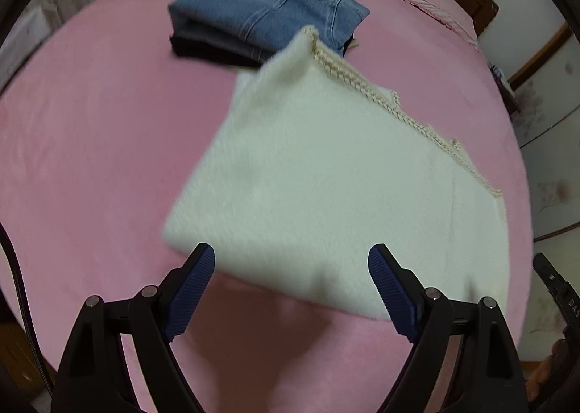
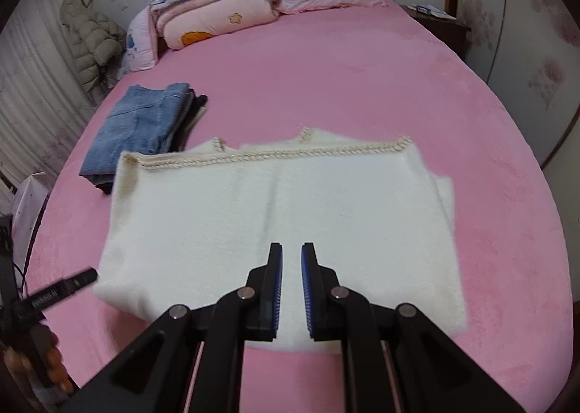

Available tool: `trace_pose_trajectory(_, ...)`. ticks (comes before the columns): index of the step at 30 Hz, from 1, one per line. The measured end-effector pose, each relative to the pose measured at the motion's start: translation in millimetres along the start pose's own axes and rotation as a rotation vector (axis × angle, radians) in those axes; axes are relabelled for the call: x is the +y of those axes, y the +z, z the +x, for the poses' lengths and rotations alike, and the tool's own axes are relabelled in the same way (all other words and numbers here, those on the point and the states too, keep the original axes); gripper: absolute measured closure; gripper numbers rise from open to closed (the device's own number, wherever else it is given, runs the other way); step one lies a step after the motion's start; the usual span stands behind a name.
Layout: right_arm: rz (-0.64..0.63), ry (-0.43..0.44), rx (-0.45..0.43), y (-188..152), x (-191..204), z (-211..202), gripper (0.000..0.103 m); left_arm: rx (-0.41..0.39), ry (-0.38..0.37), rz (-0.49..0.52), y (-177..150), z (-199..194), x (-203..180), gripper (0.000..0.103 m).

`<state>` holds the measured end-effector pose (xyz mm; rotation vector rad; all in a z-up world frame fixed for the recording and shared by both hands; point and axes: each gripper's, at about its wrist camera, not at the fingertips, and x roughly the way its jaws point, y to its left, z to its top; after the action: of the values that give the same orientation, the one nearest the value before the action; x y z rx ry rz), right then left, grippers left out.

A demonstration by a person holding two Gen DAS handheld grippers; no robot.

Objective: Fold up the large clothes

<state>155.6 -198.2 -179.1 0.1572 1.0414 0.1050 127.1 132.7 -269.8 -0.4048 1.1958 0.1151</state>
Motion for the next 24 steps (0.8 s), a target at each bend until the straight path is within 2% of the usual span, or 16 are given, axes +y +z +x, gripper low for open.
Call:
trace_pose_trajectory(4,-0.021,0.022,-0.008,-6,19,10,0.093,0.051,-0.131,-0.11,-34,26,25,0.017)
trace_pose_trajectory(10,-0.043,0.029,0.011,-27,34,38,0.093,0.031,-0.235,-0.203,-61,70,56,0.017)
trace_pose_trajectory(14,-0.047,0.029,0.013,-41,38,52,0.093,-0.064,-0.284,-0.196,-58,85,64,0.017)
trace_pose_trajectory(18,-0.052,0.025,0.014,-53,42,65,0.093,-0.151,-0.307,-0.147,-45,95,63,0.015)
trace_pose_trajectory(22,-0.063,0.025,0.009,-59,44,73,0.093,-0.2,-0.342,-0.098,-24,104,63,0.015)
trace_pose_trajectory(24,-0.072,0.023,0.0,-60,46,76,0.093,-0.216,-0.368,-0.108,-14,108,66,0.015)
